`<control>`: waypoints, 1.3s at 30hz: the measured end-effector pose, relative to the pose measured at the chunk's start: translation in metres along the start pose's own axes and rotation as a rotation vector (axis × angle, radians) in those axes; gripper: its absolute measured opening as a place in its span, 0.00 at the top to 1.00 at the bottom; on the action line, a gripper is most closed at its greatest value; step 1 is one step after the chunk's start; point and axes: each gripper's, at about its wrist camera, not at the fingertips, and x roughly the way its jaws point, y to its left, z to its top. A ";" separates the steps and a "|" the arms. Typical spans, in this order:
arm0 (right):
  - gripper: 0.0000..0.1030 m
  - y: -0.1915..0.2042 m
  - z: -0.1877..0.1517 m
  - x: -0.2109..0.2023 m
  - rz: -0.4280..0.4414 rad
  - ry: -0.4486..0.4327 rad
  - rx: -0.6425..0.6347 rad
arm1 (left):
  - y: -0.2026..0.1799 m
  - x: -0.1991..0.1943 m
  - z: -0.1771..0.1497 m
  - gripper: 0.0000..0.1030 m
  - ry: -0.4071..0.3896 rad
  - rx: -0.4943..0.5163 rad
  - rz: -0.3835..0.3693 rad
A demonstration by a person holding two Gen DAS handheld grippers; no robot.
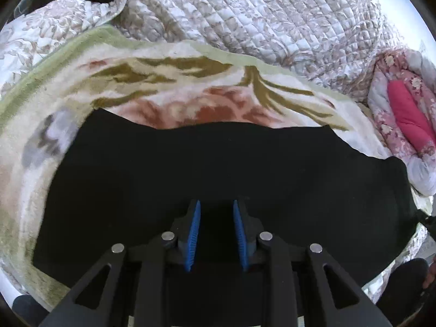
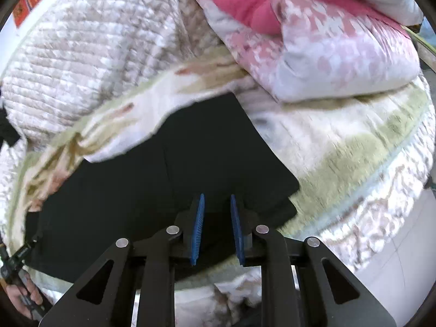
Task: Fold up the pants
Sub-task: 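Smooth the folded black pants flat with both open grippers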
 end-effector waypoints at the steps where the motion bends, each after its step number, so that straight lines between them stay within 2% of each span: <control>1: 0.81 0.001 0.001 0.000 0.018 -0.003 -0.005 | 0.002 -0.001 0.002 0.73 0.000 -0.011 0.002; 5: 0.81 0.018 0.020 0.023 0.060 0.011 -0.055 | 0.003 0.001 0.012 0.73 -0.017 -0.019 0.006; 9: 0.80 0.017 0.026 0.044 0.011 0.019 -0.075 | 0.011 0.012 0.022 0.70 -0.026 -0.027 0.035; 13: 0.79 0.009 0.030 0.038 -0.048 -0.019 -0.065 | 0.025 0.016 0.023 0.70 -0.030 -0.046 0.069; 17: 0.79 0.002 0.025 0.025 -0.011 -0.015 -0.041 | 0.029 0.010 0.022 0.70 -0.024 -0.074 0.067; 21: 0.78 0.002 0.016 0.013 0.001 0.003 -0.055 | 0.024 0.001 0.017 0.70 -0.028 -0.057 0.023; 23: 0.78 0.001 0.011 0.015 -0.029 0.051 -0.071 | 0.017 -0.004 0.012 0.70 -0.026 -0.036 0.003; 26: 0.78 -0.003 0.006 0.012 -0.028 0.088 -0.072 | 0.007 -0.009 0.004 0.70 -0.011 -0.019 -0.031; 30: 0.76 0.009 -0.004 0.010 -0.084 0.149 -0.177 | -0.002 -0.015 -0.006 0.69 0.000 -0.003 -0.061; 33: 0.76 0.016 -0.011 0.004 -0.112 0.139 -0.221 | -0.006 -0.017 -0.014 0.68 0.013 0.017 -0.064; 36: 0.73 0.030 -0.014 -0.007 -0.023 0.098 -0.226 | -0.006 -0.025 -0.018 0.68 0.001 0.026 -0.067; 39: 0.65 0.052 -0.026 0.002 0.025 0.136 -0.303 | -0.003 -0.031 -0.018 0.67 -0.018 0.029 -0.054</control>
